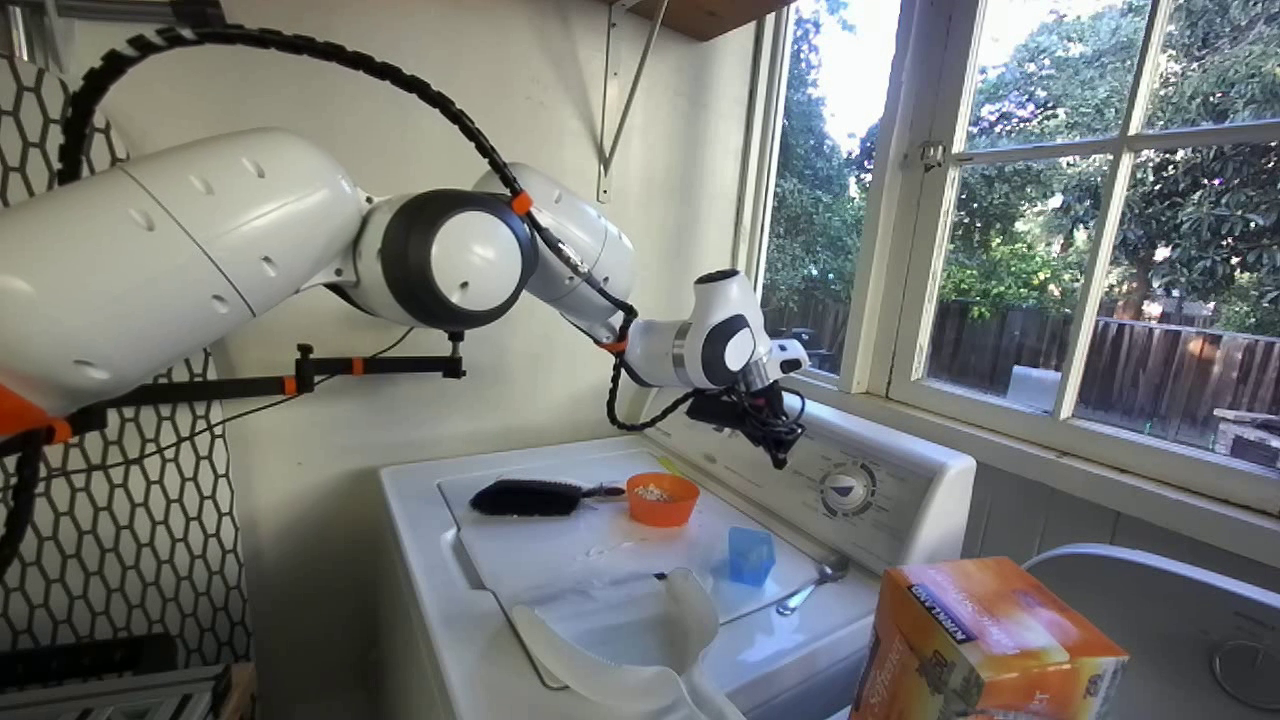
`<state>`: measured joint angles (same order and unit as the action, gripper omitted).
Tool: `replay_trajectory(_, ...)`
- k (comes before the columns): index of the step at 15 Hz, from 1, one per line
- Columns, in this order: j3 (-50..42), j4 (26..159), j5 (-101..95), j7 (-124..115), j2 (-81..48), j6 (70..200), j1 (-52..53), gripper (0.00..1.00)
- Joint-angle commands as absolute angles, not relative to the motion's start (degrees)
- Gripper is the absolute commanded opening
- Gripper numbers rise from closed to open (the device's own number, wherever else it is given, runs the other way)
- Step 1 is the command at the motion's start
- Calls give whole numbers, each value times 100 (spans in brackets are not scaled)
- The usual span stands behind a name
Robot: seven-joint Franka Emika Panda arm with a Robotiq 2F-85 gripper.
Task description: Press the button on the washer
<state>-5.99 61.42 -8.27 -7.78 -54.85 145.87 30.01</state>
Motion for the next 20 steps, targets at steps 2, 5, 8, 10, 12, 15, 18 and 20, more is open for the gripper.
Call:
replay_trajectory(2, -618, 5867, -797, -880, -5732, 14605, 2985, 0)
replay_trajectory(5, -609, 5838, -800, -873, -5732, 14585, 2983, 0)
replay_trajectory(8, -596, 5801, -814, -837, -5682, 14550, 3002, 0)
replay_trajectory(10, -592, 5748, -814, -836, -5686, 14554, 3008, 0)
replay_trajectory(12, -590, 5685, -811, -837, -5720, 14548, 3006, 0)
replay_trajectory(15, -593, 5652, -811, -843, -5763, 14536, 3001, 0)
replay_trajectory(18, -589, 5658, -809, -833, -5795, 14506, 2997, 0)
replay_trajectory(20, -586, 5653, -799, -847, -5837, 14521, 2991, 0)
